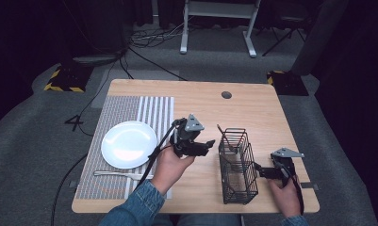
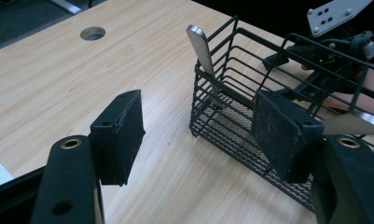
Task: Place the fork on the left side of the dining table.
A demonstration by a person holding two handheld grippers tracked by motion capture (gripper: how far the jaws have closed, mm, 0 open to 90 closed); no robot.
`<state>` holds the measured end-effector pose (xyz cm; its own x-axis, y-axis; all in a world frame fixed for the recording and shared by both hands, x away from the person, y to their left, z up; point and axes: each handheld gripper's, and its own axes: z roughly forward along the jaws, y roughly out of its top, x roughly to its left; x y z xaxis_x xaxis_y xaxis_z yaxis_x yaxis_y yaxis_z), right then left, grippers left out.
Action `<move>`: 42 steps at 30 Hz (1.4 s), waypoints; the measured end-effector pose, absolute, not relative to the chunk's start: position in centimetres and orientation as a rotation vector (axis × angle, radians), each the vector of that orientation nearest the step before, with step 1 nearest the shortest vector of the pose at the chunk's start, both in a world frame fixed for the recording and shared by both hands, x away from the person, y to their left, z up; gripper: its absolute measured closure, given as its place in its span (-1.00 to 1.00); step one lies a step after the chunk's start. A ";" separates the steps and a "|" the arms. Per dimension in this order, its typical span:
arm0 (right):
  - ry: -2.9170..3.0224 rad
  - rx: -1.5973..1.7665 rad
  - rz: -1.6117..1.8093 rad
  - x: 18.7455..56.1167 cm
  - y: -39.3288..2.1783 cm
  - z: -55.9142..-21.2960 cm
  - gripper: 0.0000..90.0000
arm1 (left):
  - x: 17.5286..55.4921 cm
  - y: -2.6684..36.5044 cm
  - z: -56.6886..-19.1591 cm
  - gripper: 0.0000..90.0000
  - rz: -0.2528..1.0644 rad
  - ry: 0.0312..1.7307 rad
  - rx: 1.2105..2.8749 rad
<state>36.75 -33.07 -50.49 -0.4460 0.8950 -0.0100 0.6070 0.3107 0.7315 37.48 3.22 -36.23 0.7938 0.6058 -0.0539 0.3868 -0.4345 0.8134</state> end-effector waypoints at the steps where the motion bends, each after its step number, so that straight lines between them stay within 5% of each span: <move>1: 2.167 1.334 0.934 36.8 -33.1 -50.5 -0.74 | 37.6 3.1 -36.2 -0.22 0.303 0.728 2.080; 13: 2.167 1.334 0.934 36.8 -33.1 -50.5 -0.74 | 38.7 1.0 -36.4 -0.12 0.271 0.738 2.069; 25: 2.167 1.335 0.933 36.8 -33.1 -50.5 -0.74 | 40.2 0.0 -36.5 0.37 0.213 0.778 2.046; 42: 2.167 1.333 0.934 36.8 -33.1 -50.5 -0.73 | 41.1 -0.6 -37.0 0.70 0.154 0.792 2.048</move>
